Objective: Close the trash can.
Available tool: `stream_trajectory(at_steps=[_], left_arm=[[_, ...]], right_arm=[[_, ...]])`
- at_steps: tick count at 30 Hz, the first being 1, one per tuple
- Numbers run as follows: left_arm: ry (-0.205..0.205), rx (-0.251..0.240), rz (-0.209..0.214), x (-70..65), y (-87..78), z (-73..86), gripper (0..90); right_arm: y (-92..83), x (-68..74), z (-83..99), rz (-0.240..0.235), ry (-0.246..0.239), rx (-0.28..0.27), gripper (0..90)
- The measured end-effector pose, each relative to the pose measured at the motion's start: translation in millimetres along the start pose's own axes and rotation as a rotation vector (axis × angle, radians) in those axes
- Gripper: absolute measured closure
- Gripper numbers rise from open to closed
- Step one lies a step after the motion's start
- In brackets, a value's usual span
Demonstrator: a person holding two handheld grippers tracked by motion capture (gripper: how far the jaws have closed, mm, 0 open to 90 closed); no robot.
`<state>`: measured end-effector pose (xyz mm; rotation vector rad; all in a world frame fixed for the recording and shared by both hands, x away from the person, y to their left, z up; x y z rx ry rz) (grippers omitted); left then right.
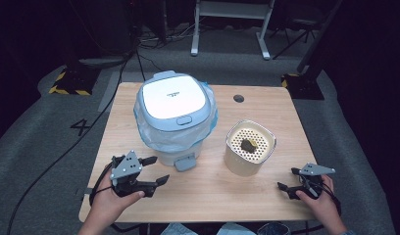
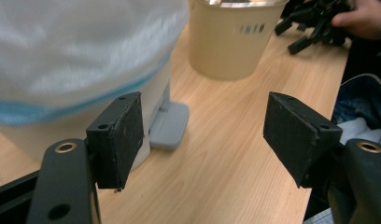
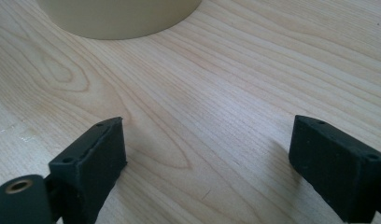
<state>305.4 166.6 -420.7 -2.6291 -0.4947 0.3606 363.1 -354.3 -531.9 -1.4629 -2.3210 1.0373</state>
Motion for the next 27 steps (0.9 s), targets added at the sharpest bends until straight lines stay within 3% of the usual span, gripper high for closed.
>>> stream_trajectory(at_steps=[15,20,27], left_arm=[[-0.131,0.102,-0.071,22.7,19.1,55.6,24.9],[-0.155,0.173,-0.092,29.7,27.4,69.1,24.3],[-0.152,0.259,-0.130,35.9,38.9,80.1,23.7]], right_arm=[[0.1,0.2,-0.2,0.000,0.002,0.001,11.1],[0.2,0.3,-0.2,0.001,0.002,0.000,11.1],[0.2,0.3,-0.2,0.001,0.002,0.000,11.1]])
Point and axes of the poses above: each handheld gripper's, and its own axes: y roughly forward along the jaws, z roughly out of its underside, x roughly to its left, the point moved 4 cm from there along y, roughly forward along the jaws, and after that the axes turned 15 degrees about z, right-handed, at the moved point
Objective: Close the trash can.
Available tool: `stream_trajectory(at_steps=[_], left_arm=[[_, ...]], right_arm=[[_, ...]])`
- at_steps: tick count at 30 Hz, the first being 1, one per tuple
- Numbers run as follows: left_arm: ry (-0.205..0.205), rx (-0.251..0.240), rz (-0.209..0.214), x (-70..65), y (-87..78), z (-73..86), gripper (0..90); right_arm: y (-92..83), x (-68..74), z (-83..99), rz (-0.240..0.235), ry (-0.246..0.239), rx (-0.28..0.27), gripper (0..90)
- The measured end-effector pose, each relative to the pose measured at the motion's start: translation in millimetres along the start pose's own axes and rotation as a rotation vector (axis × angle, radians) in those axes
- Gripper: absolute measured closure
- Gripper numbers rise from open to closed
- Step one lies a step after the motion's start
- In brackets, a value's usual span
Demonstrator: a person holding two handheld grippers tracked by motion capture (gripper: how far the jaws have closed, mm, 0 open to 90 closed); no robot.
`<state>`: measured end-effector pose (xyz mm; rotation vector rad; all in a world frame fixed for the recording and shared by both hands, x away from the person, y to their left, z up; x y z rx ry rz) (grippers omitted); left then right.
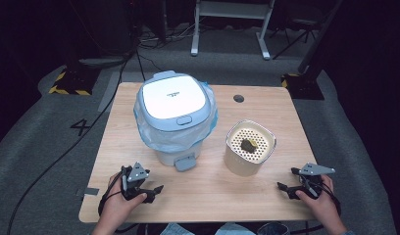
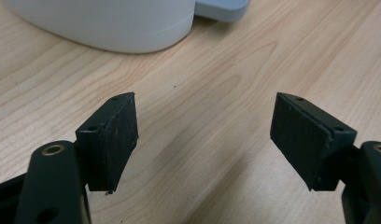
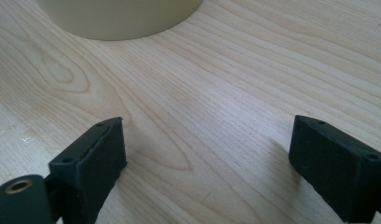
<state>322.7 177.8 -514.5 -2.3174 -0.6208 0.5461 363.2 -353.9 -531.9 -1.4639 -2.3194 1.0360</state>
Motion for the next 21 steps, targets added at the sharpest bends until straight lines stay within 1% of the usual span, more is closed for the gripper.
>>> stream_trajectory(at_steps=[4,6,7,10,12,14,17,21], left_arm=[[0.017,0.037,-0.020,0.8,8.9,1.9,22.0],[0.027,0.065,-0.027,2.4,12.8,4.3,20.9],[0.023,0.054,-0.029,3.3,14.2,4.8,20.5],[-0.005,0.020,-0.009,5.0,16.7,6.0,19.3],[-0.004,-0.006,-0.008,7.6,18.8,6.4,17.0],[-0.009,-0.006,-0.013,10.2,19.2,5.1,15.6],[-0.030,-0.011,-0.029,12.4,20.1,3.9,15.1],[-0.031,-0.011,-0.035,12.4,20.3,3.8,14.8]], right_arm=[[0.0,0.0,0.0,0.000,0.000,0.000,11.1],[0.0,0.0,0.0,0.000,0.000,0.000,11.1],[0.0,0.0,0.0,0.000,0.000,0.000,11.1],[0.0,0.0,0.0,0.000,0.000,0.000,11.1],[0.0,0.0,0.0,0.000,0.000,0.000,11.1],[0.0,0.0,0.0,0.000,0.000,0.000,11.1],[0.0,0.0,0.0,0.000,0.000,0.000,11.1],[0.0,0.0,0.0,0.000,0.000,0.000,11.1]])
Point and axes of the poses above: each handheld gripper's, and its own axes: y roughly forward along the jaws, z roughly out of its underside, x roughly to its left, the point moved 4 cm from there along y, roughly forward along the jaws, and after that the axes turned 15 degrees about z, right-handed, at the moved point
